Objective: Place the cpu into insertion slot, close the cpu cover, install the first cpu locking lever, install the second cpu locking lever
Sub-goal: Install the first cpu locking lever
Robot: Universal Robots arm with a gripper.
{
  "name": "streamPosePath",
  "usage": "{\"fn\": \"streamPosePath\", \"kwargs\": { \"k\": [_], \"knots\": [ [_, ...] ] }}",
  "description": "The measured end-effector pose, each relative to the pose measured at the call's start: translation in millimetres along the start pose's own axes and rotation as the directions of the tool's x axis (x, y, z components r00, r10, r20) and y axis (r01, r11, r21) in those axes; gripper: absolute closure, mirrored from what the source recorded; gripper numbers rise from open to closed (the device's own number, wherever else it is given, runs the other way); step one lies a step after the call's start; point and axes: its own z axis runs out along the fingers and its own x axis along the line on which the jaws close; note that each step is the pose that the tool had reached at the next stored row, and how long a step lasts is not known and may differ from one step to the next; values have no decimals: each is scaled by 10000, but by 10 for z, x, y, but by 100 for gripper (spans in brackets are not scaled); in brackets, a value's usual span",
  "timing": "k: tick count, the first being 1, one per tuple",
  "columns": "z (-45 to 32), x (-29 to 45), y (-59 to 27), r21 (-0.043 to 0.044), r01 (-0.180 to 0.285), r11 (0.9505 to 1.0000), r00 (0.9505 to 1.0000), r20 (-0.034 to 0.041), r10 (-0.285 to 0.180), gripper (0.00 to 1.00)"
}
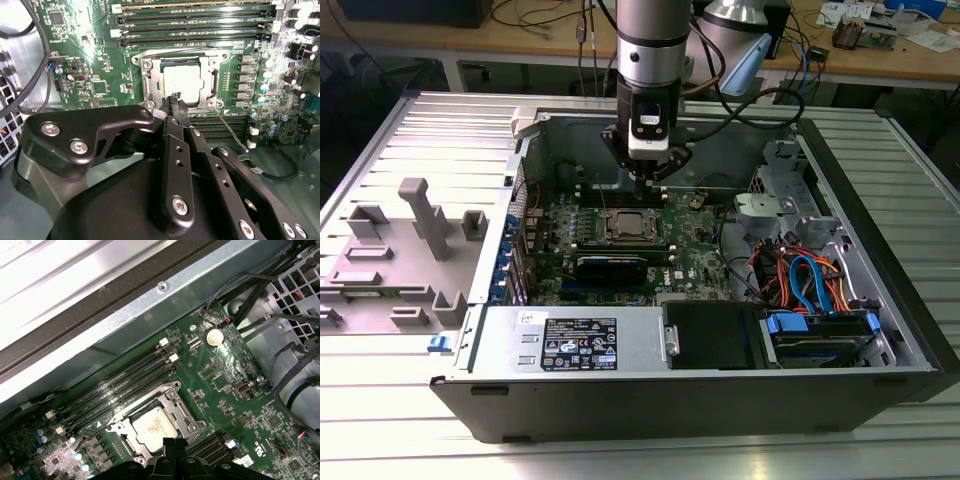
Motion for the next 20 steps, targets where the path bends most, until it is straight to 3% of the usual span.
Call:
{"fn": "streamPosePath", "kwargs": {
  "k": [3,17,20],
  "knots": [
    [0,9,-6,-23,632,9980,9980,11,-632,89],
    [-9,330,-210,-39,1025,9947,9947,19,-1025,89],
    [-10,361,-229,-43,1150,9934,9934,22,-1150,89]
  ]
}}
